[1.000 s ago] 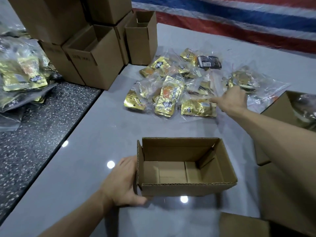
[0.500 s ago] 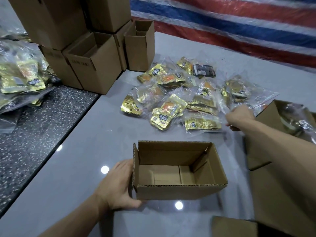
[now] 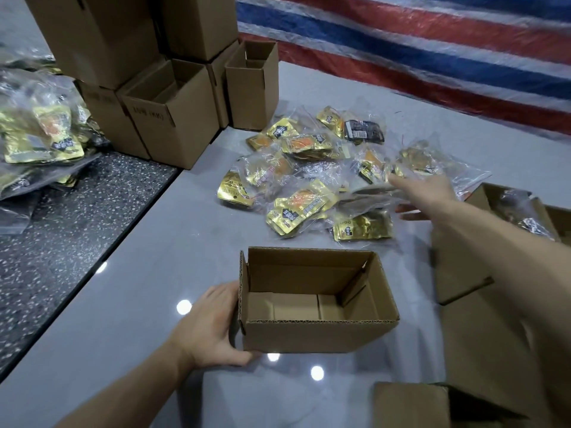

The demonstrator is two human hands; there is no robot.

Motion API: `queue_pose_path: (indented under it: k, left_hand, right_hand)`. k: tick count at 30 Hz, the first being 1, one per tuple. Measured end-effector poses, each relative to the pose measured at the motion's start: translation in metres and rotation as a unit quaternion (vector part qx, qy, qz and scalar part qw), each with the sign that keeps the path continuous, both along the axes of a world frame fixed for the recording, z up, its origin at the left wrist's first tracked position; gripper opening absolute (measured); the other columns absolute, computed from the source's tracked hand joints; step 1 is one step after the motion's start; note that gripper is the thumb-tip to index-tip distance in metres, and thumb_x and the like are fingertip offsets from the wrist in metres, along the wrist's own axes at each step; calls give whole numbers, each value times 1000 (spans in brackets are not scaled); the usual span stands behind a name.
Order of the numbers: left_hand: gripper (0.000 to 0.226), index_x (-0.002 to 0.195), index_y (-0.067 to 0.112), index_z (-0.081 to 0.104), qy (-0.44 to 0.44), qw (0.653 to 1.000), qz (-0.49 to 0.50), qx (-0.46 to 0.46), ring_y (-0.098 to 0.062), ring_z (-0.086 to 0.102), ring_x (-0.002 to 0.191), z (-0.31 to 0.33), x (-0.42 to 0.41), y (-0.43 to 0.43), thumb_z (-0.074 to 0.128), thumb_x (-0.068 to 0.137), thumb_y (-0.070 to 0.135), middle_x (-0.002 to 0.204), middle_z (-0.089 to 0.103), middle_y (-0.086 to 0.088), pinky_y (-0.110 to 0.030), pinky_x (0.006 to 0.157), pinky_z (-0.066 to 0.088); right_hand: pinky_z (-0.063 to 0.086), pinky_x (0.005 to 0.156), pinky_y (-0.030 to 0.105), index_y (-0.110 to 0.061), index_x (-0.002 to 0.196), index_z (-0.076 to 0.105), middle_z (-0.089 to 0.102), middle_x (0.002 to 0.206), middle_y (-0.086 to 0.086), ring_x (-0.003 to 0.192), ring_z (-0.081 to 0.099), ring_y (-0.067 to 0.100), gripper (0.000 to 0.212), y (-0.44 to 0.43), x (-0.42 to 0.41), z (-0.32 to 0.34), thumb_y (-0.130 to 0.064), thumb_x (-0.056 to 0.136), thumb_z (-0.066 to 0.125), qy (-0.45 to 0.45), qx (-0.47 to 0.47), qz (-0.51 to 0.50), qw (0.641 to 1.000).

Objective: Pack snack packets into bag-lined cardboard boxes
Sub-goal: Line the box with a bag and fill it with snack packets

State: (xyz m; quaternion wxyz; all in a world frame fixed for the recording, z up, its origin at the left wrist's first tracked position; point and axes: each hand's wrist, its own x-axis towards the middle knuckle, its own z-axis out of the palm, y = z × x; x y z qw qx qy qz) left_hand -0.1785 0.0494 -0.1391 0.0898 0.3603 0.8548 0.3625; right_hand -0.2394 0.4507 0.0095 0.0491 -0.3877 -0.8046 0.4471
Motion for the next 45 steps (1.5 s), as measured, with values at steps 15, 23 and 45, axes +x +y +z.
queue_pose_path:
  k: [15,23,45]
  left_hand:
    - [78,124,30,60,10,1000,-4,-28,-1,51,105,-1,-2,0,79,58,68,113,55,21,-22,95,40]
    - [98,143,37,45,-3,999,7,-42,-7,50,120,-10,-4,-1,76,58,74,129,54,17,-31,104,42]
    - [104,144,40,39,6,997,21,-70,-9,47,123,-27,-9,-3,67,56,87,136,51,16,-30,106,41]
  right_hand:
    - [57,82,40,-17,85,76,76,92,7,77,72,22,57,-17,32,94,-48,106,33,20,253,238,937]
    - [63,65,37,-17,101,68,76,94,1,84,75,21,36,-56,45,145,-33,109,37,149,145,298,932]
    - [62,74,48,-9,104,67,76,104,8,95,73,29,38,-135,74,183,-28,107,34,128,18,545,829]
